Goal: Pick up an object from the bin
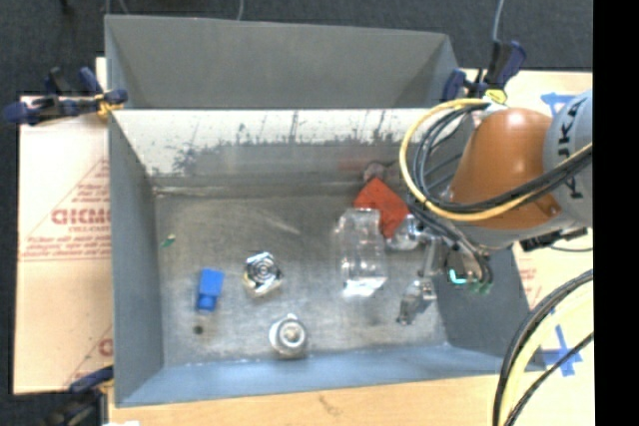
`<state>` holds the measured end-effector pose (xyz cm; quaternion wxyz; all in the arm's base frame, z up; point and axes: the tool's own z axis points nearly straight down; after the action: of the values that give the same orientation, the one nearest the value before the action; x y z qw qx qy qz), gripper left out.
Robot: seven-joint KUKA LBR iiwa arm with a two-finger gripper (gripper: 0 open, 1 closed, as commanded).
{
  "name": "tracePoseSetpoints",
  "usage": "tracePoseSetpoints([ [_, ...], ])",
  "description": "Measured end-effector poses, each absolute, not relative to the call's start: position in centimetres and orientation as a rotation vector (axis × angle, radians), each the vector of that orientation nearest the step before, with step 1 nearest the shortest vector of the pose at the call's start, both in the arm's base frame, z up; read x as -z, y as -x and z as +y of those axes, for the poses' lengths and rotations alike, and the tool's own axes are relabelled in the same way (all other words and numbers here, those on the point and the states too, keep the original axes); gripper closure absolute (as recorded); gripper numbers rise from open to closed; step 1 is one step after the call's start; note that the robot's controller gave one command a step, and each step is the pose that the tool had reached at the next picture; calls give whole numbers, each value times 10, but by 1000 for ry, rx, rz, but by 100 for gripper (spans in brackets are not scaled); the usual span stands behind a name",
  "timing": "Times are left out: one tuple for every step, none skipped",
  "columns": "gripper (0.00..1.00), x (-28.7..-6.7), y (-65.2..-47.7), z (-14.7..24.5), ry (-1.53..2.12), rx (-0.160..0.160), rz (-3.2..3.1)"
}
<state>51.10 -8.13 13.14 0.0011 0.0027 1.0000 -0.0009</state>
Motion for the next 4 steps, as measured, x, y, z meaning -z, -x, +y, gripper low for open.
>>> tracePoseSetpoints([
  [0,-120,-517,23,-45,-7,3138],
  [0,-72,-517,9,52,-1,3131],
  [0,-74,-527,64,714,5,3046],
  [0,-77,-485,92,1273,11,2847],
])
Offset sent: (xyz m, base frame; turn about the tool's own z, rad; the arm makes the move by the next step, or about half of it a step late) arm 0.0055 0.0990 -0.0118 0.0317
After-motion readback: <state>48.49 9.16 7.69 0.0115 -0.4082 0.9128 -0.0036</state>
